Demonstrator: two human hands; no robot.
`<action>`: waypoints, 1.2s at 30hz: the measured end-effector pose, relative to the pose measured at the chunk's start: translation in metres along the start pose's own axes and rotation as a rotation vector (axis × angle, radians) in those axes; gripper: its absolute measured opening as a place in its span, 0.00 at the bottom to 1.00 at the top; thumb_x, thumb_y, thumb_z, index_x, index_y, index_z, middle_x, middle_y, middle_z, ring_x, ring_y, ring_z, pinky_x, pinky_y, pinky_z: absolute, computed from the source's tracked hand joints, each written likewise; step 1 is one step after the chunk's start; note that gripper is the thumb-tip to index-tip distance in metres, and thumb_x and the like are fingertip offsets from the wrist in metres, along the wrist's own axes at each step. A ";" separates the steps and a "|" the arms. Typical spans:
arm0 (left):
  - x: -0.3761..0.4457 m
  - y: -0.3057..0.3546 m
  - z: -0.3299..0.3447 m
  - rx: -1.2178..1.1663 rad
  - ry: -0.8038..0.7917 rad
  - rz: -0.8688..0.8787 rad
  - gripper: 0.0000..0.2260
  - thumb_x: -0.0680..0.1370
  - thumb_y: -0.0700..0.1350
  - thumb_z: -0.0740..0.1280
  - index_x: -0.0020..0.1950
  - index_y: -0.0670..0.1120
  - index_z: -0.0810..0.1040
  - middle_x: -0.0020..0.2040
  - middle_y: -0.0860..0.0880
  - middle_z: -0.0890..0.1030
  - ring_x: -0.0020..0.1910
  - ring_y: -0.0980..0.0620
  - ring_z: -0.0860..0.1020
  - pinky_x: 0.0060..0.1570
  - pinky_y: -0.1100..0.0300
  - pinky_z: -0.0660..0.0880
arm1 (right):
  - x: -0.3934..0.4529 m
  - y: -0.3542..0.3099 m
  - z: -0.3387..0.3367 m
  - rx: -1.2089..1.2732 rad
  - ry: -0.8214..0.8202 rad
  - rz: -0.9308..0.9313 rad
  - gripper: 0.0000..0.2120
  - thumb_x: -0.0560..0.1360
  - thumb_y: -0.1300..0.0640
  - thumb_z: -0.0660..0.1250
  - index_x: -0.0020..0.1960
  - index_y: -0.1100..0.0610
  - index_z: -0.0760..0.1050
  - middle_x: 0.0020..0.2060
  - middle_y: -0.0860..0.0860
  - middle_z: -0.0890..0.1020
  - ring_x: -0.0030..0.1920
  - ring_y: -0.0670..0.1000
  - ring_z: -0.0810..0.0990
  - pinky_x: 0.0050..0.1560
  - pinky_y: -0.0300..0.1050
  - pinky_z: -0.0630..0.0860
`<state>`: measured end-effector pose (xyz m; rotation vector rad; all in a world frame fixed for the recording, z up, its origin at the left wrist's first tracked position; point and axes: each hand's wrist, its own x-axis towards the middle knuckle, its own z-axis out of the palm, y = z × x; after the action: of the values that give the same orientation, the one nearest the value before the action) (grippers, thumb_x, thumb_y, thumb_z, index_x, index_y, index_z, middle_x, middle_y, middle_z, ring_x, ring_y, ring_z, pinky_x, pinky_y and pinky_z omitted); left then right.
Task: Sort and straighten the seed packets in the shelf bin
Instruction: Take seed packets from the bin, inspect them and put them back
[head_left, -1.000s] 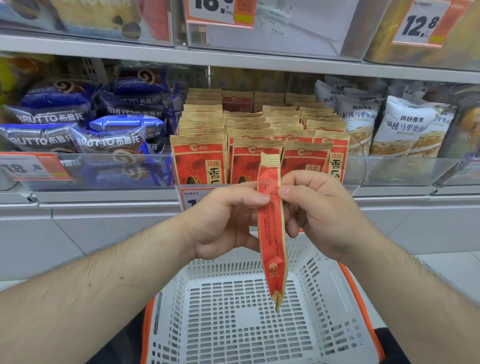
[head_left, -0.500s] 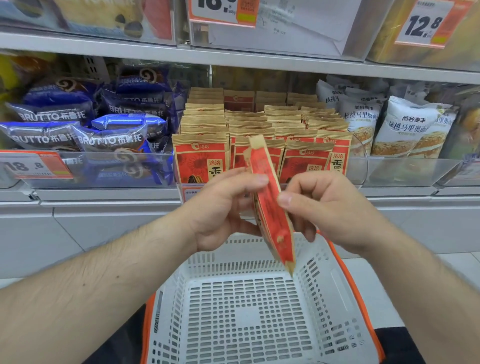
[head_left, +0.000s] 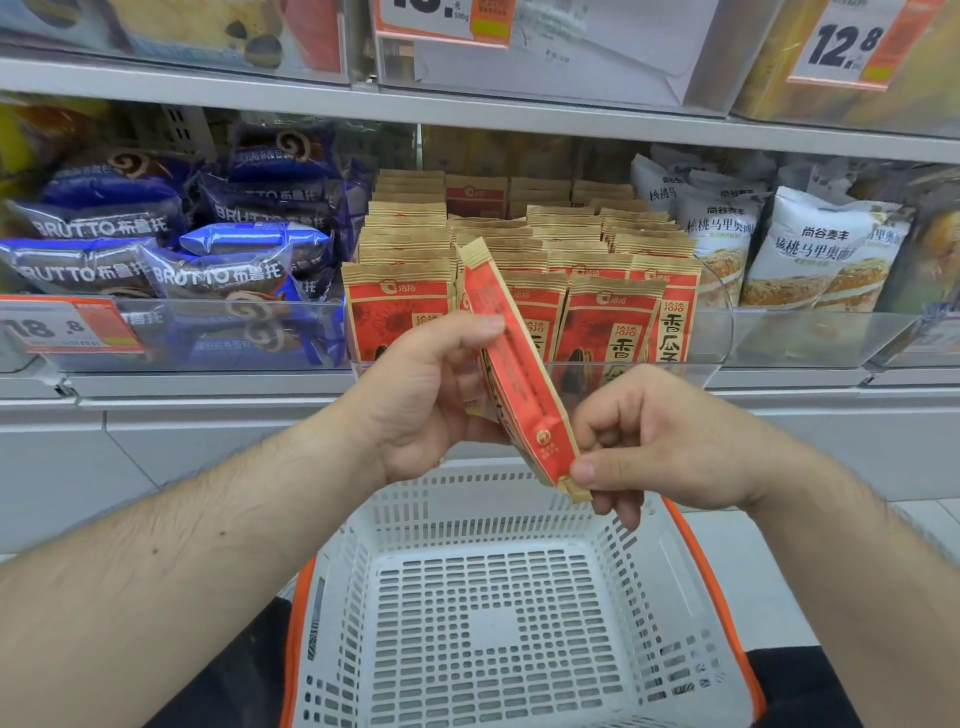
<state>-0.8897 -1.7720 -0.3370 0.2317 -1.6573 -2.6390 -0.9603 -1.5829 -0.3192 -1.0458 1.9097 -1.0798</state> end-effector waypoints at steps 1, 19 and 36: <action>0.000 0.000 0.000 -0.010 0.001 0.003 0.21 0.65 0.47 0.71 0.56 0.40 0.77 0.39 0.44 0.84 0.41 0.45 0.83 0.35 0.48 0.81 | 0.000 0.000 0.000 0.002 0.000 -0.002 0.08 0.71 0.60 0.69 0.36 0.63 0.79 0.27 0.54 0.81 0.25 0.52 0.78 0.27 0.40 0.77; -0.003 -0.004 -0.002 -0.012 -0.164 -0.016 0.26 0.62 0.47 0.71 0.59 0.40 0.82 0.52 0.36 0.82 0.52 0.38 0.79 0.49 0.45 0.80 | 0.016 0.016 0.006 0.116 0.215 0.067 0.41 0.48 0.26 0.77 0.48 0.55 0.76 0.34 0.51 0.80 0.27 0.51 0.76 0.26 0.44 0.70; 0.006 -0.004 -0.004 0.076 0.061 0.098 0.15 0.83 0.48 0.58 0.61 0.43 0.80 0.56 0.41 0.85 0.55 0.43 0.84 0.53 0.48 0.81 | 0.027 0.016 0.021 0.185 0.668 -0.028 0.07 0.72 0.56 0.75 0.49 0.52 0.80 0.40 0.49 0.86 0.39 0.46 0.85 0.33 0.36 0.76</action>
<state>-0.8945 -1.7740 -0.3431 0.2239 -1.7059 -2.4763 -0.9590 -1.6084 -0.3474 -0.6484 2.2343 -1.7422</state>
